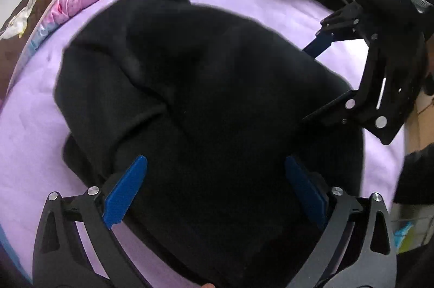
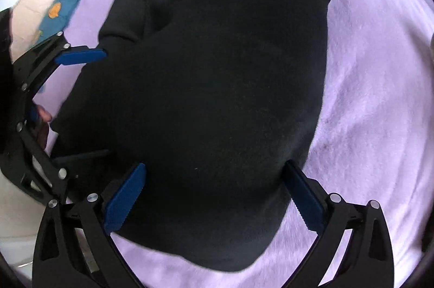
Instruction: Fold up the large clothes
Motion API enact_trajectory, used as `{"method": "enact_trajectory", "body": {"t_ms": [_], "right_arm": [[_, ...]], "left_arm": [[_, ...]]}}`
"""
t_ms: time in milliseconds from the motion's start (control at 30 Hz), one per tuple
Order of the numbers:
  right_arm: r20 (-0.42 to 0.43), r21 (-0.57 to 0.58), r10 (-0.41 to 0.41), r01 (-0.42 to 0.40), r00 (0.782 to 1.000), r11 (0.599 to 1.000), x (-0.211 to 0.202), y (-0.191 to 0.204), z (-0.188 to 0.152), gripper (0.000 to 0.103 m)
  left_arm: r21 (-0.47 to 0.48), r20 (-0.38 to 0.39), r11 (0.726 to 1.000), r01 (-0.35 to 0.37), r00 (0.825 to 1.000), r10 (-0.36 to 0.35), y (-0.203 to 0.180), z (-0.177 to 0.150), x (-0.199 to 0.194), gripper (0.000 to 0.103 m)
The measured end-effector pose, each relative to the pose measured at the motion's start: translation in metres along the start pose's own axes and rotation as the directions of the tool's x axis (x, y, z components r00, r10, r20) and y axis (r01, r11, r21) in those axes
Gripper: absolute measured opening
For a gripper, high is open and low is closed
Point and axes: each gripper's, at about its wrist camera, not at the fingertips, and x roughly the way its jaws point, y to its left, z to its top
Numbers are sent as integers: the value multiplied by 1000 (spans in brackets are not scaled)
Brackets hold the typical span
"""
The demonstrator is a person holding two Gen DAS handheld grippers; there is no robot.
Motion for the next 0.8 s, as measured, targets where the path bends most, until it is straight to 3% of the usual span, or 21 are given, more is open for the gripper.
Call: {"method": "enact_trajectory", "body": {"t_ms": [133, 333, 400, 533, 633, 667, 700, 800], "right_arm": [[2, -5, -23, 23, 1000, 1000, 17, -2, 0, 98], [64, 72, 60, -65, 996, 995, -39, -32, -2, 97], [96, 121, 67, -78, 993, 990, -56, -53, -3, 97], [120, 190, 57, -79, 991, 979, -63, -92, 0, 97], [152, 234, 123, -157, 981, 960, -59, -111, 13, 97], [161, 234, 138, -174, 977, 957, -57, -116, 16, 97], [164, 230, 142, -178, 976, 957, -54, -118, 20, 97], [151, 206, 125, -155, 981, 966, -40, -111, 34, 97]], "left_arm": [[-19, 38, 1000, -11, 999, 12, -2, -2, 1, 97], [-176, 63, 976, 132, 990, -123, 26, 20, -40, 97], [-288, 84, 938, 194, 981, -177, 43, 18, -50, 97], [-460, 76, 870, 177, 984, -160, 76, -7, -51, 97], [-592, 64, 788, 168, 985, -162, 95, -25, -40, 97], [-638, 76, 746, 190, 980, -184, 101, -32, -35, 97], [-677, 87, 706, 209, 975, -205, 104, -39, -31, 97], [-734, 117, 631, 250, 963, -245, 105, -49, -21, 97]]}}
